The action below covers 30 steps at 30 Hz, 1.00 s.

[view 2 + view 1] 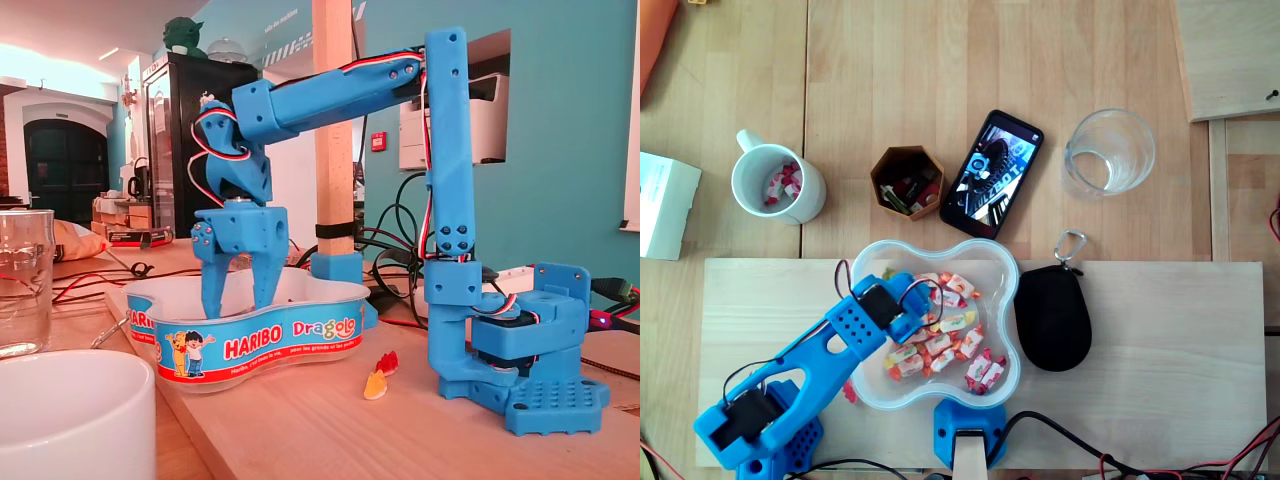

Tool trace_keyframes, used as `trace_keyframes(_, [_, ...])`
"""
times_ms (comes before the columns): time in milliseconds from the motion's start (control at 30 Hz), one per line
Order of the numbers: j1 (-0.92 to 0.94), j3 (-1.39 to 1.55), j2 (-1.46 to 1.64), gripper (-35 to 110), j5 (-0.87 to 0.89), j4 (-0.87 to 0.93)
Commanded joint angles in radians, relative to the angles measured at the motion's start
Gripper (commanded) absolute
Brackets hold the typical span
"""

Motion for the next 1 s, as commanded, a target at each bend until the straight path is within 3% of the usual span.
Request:
trace_keyframes(0, [0.009, 0.063, 0.066, 25, 0.009, -0.02])
trace_keyframes(967, [0.02, 0.127, 0.054, 25, -0.066, -0.075])
